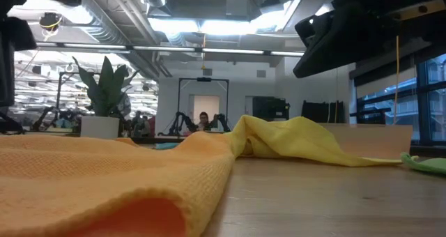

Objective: Roll microfiber towels into tight, uniform cylinder then place into a basket
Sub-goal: Roll the orange microfiber towel

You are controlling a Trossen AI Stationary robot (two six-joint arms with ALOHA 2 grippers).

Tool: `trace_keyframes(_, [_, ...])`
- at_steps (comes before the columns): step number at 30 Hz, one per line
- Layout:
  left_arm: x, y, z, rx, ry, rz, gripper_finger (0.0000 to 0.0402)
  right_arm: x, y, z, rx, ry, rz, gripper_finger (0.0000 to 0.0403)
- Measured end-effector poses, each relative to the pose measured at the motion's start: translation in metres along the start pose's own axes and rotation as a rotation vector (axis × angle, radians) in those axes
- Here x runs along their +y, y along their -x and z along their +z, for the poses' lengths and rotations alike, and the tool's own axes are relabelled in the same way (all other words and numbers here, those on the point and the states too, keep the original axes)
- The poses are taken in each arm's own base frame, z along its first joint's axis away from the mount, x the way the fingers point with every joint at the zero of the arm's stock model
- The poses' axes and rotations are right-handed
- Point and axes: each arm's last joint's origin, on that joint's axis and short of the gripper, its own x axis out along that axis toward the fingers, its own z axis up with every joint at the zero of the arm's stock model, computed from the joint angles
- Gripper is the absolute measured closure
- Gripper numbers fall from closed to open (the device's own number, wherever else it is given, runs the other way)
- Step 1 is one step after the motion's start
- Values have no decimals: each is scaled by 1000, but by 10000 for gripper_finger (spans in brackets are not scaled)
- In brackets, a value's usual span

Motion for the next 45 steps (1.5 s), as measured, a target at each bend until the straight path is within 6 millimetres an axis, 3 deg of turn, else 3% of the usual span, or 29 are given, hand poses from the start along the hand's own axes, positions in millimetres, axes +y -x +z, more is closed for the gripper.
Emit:
trace_keyframes(8, [4, -6, 7, 54, -15, 19, 333, 0, 0, 0, -1, -1, 7, 399])
trace_keyframes(16, [-2, -7, 11, 6, -258, -39, 333, 2, 0, 0, -3, 22, 52, 399])
trace_keyframes(30, [10, -23, -1, 61, -251, -39, 333, 3, 0, 0, -5, 23, 57, 398])
trace_keyframes(45, [11, -23, -1, 64, -222, -38, 333, 3, 0, 0, -4, 23, 57, 398])
